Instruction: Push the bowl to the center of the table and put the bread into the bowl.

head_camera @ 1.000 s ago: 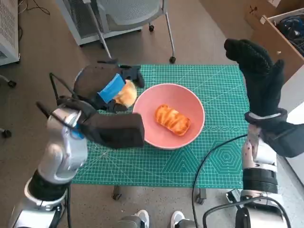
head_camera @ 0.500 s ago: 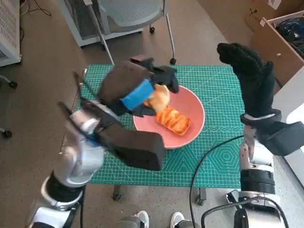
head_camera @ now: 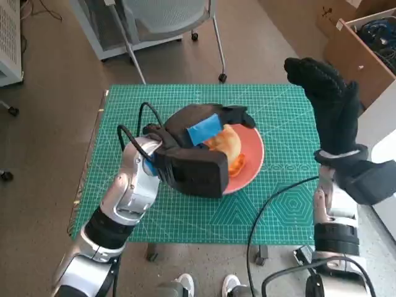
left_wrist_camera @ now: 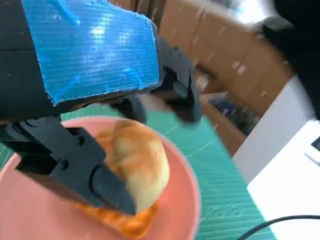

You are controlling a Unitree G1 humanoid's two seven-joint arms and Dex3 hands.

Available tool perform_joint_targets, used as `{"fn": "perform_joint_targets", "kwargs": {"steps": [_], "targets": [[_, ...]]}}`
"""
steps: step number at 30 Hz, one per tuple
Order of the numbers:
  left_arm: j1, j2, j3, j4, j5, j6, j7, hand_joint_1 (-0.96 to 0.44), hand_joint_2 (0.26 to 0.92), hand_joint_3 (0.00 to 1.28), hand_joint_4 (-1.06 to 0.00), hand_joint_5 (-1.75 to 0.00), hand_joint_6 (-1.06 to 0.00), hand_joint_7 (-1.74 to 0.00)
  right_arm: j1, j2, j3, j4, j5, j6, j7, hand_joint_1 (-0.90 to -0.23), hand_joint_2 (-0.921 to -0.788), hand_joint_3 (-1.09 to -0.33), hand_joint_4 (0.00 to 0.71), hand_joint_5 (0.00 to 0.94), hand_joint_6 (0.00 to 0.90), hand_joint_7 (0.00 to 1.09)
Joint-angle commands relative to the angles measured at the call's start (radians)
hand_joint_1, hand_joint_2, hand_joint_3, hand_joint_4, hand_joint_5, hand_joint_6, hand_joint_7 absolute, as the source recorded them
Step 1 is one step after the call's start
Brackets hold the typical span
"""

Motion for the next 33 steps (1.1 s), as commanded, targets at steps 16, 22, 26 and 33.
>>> {"fn": "perform_joint_targets", "kwargs": {"steps": [16, 22, 26, 33], "targets": [[0.033, -0.036, 0.377, 0.231, -0.536, -0.337, 0.013, -0.78, 0.921, 0.46, 0.0, 0.0, -0.01, -0.09, 0.03, 0.028, 0.025, -0.052, -0.037, 0.04, -0.066, -0.671, -0.921, -0.815, 0.208, 0.001, 0.213, 0.21], [0.067, -0.093, 0.485, 0.211, -0.705, -0.416, 0.046, -0.8, 0.921, 0.59, 0.0, 0.0, 0.0, -0.02, 0.012, 0.049, 0.042, -0.07, -0.05, 0.059, -0.087, -0.669, -0.921, -0.802, 0.211, 0.002, 0.22, 0.22], [0.08, -0.108, 0.507, 0.186, -0.735, -0.461, 0.076, -0.81, 0.921, 0.62, 0.0, 0.0, 0.0, -0.01, -0.003, 0.056, 0.049, -0.08, -0.051, 0.074, -0.087, -0.668, -0.921, -0.791, 0.212, 0.003, 0.222, 0.22], [0.093, -0.114, 0.511, 0.177, -0.753, -0.535, 0.088, -0.79, 0.921, 0.59, 0.0, 0.0, -0.03, -0.03, -0.042, 0.06, 0.059, -0.078, -0.036, 0.098, -0.072, -0.659, -0.921, -0.781, 0.218, 0.005, 0.225, 0.22]]}}
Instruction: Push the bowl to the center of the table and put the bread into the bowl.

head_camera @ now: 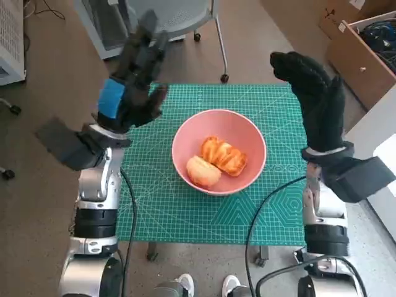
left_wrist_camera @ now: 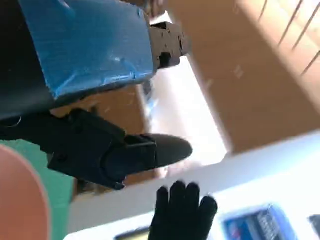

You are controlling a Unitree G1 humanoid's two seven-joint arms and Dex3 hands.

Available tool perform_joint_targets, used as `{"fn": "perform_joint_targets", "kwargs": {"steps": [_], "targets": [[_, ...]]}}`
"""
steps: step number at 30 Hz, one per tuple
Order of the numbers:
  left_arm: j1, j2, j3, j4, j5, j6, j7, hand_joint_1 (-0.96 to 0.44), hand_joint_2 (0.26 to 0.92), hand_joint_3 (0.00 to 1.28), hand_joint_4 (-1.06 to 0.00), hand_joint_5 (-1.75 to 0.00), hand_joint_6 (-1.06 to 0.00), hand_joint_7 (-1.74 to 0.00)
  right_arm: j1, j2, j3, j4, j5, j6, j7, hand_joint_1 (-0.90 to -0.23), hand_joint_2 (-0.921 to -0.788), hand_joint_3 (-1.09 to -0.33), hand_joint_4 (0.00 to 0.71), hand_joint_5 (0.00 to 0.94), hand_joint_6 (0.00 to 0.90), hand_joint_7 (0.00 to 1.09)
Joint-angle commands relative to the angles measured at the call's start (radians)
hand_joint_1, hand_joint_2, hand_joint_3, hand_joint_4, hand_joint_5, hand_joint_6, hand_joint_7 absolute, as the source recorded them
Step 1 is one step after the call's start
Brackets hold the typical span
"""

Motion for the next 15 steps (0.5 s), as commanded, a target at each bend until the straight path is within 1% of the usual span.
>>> {"fn": "perform_joint_targets", "kwargs": {"steps": [1, 3, 8, 11, 15], "targets": [[0.013, -0.014, 0.005, -0.029, -0.026, -0.054, 0.002, -0.78, 0.921, 0.58, 0.0, 0.0, -0.03, -0.03, -0.022, 0.013, 0.008, -0.003, 0.013, 0.034, 0.009, -0.659, -0.921, -0.777, 0.219, 0.005, 0.225, 0.22], [0.017, -0.017, 0.003, -0.031, -0.035, -0.063, 0.001, -0.77, 0.921, 0.55, 0.0, 0.0, -0.03, -0.04, -0.031, 0.015, 0.01, -0.006, 0.018, 0.043, 0.011, -0.665, -0.921, -0.749, 0.225, 0.007, 0.227, 0.22], [0.029, -0.022, -0.006, -0.046, -0.034, -0.075, 0.01, -0.75, 0.921, 0.52, 0.0, 0.0, -0.04, -0.05, -0.048, 0.02, 0.01, -0.002, 0.027, 0.06, 0.021, -0.674, -0.921, -0.714, 0.234, 0.009, 0.237, 0.23], [0.039, -0.029, -0.011, -0.064, -0.037, -0.073, 0.014, -0.74, 0.921, 0.5, 0.0, 0.0, -0.02, -0.09, -0.06, 0.023, 0.012, -0.004, 0.025, 0.073, 0.025, -0.675, -0.921, -0.7, 0.241, 0.011, 0.241, 0.23], [0.047, -0.035, -0.011, -0.069, -0.048, -0.077, 0.008, -0.73, 0.921, 0.48, 0.0, 0.0, 0.0, -0.12, -0.073, 0.017, 0.014, -0.003, 0.015, 0.082, 0.026, -0.678, -0.921, -0.692, 0.25, 0.014, 0.245, 0.24]]}}
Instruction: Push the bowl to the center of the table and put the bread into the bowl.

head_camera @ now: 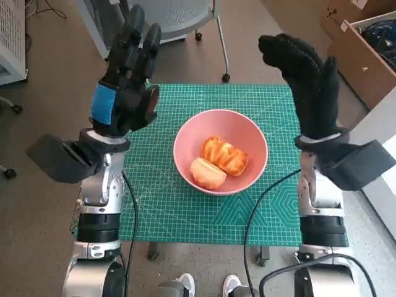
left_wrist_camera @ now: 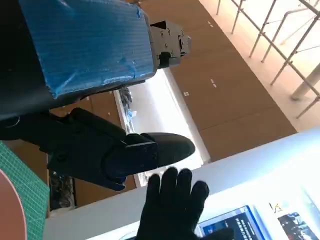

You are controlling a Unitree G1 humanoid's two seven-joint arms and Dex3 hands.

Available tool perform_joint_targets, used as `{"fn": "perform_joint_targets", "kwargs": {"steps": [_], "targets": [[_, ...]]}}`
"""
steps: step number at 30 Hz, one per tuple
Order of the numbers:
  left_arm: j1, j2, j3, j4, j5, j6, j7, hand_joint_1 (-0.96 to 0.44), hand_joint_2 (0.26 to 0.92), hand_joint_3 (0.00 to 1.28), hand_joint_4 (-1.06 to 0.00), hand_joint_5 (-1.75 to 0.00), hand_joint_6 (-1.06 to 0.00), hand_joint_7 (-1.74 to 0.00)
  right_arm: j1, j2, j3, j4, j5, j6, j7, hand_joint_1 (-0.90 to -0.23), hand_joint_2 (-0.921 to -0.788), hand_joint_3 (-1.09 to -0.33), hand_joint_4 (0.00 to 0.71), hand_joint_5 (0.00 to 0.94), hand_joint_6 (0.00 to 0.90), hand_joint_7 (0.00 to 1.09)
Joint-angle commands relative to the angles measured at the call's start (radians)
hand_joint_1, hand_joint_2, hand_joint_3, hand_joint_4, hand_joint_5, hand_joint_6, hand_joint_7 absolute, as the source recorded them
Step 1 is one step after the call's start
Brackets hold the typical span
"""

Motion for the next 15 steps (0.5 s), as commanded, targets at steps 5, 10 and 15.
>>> {"fn": "perform_joint_targets", "kwargs": {"steps": [5, 10, 15], "targets": [[0.018, -0.013, -0.008, -0.03, -0.029, -0.011, 0.0, -0.71, 0.921, 0.45, 0.0, 0.0, 0.0, -0.13, -0.017, -0.011, 0.005, 0.012, -0.016, 0.022, 0.003, -0.691, -0.921, -0.693, 0.257, 0.015, 0.246, 0.24], [0.018, -0.014, -0.013, -0.034, -0.028, -0.009, 0.004, -0.69, 0.921, 0.44, 0.0, 0.0, 0.0, -0.13, -0.022, -0.014, 0.006, 0.012, -0.028, 0.022, -0.002, -0.703, -0.921, -0.696, 0.259, 0.014, 0.246, 0.24], [0.013, -0.015, -0.014, -0.026, -0.026, -0.011, 0.005, -0.69, 0.921, 0.43, 0.0, 0.0, 0.0, -0.13, -0.024, -0.016, 0.005, 0.015, -0.033, 0.02, -0.002, -0.707, -0.921, -0.697, 0.26, 0.012, 0.246, 0.24]]}}
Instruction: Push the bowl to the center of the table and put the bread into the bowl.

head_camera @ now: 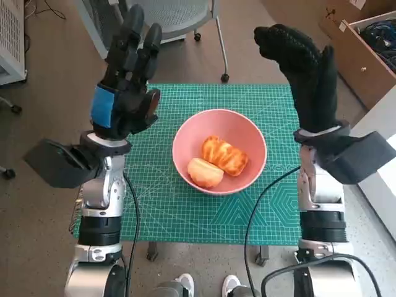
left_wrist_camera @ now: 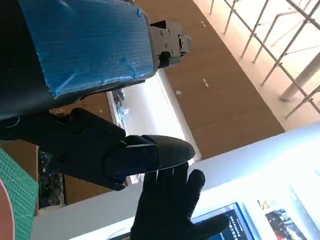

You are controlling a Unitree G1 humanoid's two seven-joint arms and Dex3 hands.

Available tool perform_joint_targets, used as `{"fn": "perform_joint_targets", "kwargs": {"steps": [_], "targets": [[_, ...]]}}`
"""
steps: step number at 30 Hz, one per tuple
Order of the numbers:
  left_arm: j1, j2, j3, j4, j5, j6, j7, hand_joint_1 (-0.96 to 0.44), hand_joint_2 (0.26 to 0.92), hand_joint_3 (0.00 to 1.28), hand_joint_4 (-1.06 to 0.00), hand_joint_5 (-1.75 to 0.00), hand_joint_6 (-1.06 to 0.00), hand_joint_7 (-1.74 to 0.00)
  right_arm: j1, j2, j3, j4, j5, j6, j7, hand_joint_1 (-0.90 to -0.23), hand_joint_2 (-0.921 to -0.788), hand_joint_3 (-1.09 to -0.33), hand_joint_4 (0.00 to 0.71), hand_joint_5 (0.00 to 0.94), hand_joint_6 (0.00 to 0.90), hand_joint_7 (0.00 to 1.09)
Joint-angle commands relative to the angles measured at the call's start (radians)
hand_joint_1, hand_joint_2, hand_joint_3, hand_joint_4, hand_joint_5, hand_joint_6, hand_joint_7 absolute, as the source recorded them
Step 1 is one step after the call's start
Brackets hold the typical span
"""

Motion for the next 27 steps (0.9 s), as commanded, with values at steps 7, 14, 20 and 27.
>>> {"fn": "perform_joint_targets", "kwargs": {"steps": [7, 14, 20, 27], "targets": [[0.01, -0.007, -0.014, -0.012, 0.001, 0.002, 0.01, -0.69, 0.921, 0.42, 0.0, 0.0, 0.0, -0.12, 0.008, -0.014, 0.001, 0.018, -0.026, 0.0, -0.009, -0.703, -0.921, -0.7, 0.261, 0.01, 0.244, 0.24], [0.011, -0.009, -0.023, -0.017, 0.001, 0.006, 0.012, -0.68, 0.921, 0.41, 0.0, 0.0, 0.0, -0.13, 0.002, -0.019, -0.005, 0.036, -0.035, -0.016, -0.014, -0.698, -0.921, -0.701, 0.262, 0.009, 0.244, 0.25], [0.009, -0.009, -0.029, -0.017, -0.003, 0.008, 0.009, -0.67, 0.921, 0.41, 0.0, 0.0, 0.0, -0.13, -0.001, -0.019, -0.006, 0.04, -0.038, -0.019, -0.017, -0.695, -0.921, -0.706, 0.262, 0.008, 0.243, 0.25], [0.004, -0.007, -0.031, -0.018, -0.008, 0.017, 0.007, -0.66, 0.921, 0.4, 0.0, 0.0, 0.0, -0.13, -0.002, -0.022, -0.007, 0.049, -0.035, -0.024, -0.018, -0.698, -0.921, -0.708, 0.263, 0.007, 0.24, 0.25]]}}
